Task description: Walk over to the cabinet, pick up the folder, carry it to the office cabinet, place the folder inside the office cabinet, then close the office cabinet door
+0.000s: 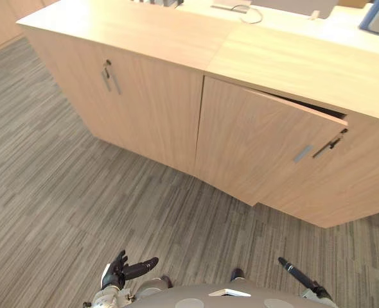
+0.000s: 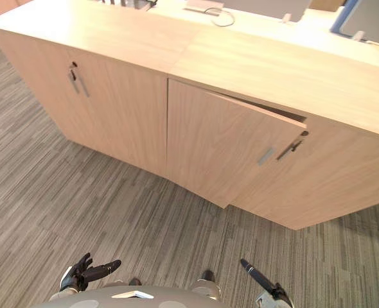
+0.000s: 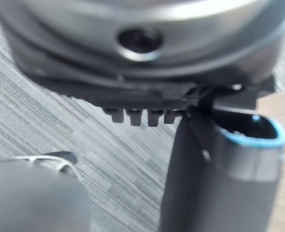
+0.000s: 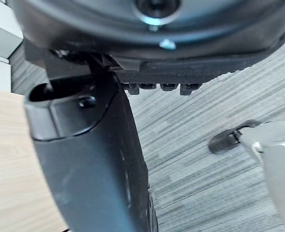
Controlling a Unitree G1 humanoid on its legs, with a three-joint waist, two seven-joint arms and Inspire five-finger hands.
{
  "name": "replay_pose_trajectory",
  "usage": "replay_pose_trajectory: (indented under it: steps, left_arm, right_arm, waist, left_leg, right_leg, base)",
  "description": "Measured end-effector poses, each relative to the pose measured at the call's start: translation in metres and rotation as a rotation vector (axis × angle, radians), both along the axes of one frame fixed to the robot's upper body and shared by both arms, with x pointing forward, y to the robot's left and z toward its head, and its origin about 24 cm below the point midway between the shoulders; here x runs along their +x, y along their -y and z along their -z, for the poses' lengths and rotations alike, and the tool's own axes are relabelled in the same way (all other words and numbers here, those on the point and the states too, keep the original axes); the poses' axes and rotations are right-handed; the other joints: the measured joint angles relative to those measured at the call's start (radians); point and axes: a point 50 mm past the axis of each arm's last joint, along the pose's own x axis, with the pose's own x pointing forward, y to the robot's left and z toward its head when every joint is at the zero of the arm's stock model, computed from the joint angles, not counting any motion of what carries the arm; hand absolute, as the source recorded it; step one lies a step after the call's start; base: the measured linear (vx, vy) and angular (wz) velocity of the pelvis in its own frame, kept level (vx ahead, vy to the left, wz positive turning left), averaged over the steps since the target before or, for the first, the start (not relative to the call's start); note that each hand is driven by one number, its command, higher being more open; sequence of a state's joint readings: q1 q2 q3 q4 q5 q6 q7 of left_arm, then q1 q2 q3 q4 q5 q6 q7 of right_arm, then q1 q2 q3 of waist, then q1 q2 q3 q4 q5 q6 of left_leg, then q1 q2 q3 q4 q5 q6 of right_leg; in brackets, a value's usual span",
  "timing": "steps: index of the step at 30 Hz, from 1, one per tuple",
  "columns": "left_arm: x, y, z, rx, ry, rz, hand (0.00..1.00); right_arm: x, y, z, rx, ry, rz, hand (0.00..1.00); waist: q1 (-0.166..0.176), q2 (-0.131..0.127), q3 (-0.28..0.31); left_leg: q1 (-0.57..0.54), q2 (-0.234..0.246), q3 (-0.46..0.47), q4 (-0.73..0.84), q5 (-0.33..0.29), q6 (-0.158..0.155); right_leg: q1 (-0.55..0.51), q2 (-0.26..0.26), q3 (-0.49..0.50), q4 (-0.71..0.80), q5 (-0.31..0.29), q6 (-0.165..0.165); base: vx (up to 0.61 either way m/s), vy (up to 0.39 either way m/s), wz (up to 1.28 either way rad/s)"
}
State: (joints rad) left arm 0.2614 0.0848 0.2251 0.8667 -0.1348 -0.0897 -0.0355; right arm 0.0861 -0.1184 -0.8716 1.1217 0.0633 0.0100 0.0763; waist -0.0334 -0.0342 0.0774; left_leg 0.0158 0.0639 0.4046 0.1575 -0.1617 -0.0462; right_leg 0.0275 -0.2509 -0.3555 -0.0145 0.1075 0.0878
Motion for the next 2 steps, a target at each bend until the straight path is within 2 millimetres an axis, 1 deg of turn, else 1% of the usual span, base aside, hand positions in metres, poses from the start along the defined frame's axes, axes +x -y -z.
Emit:
replay_pose_trajectory:
  steps: [1,2]
  left_arm:
    - [-0.0013,0.0006,0.0004,-0.017,0.004,-0.019,1.00]
    - [-0.0018,0.0021,0.0008,-0.042,0.015,-0.039,1.00]
  right_arm:
    - [-0.0031,-0.0033,0.0014,0.009,-0.009,-0.004,1.00]
    - [-0.0087,-0.0099,0.0040,0.027,-0.028,-0.014,1.00]
  waist:
    - [0.000,0.001,-0.005]
    - [0.000,0.002,-0.008]
  left_leg:
    - [0.004,-0.001,0.007,-0.005,0.000,0.000]
    - [0.011,-0.001,0.018,-0.010,0.000,0.000]
  right_leg:
    - [-0.003,0.000,-0.003,0.000,0.002,0.000]
    - [-0.004,0.000,-0.015,0.000,0.003,-0.001]
  base:
    - [-0.02,0.000,-0.37]
    - [-0.02,0.000,-0.19]
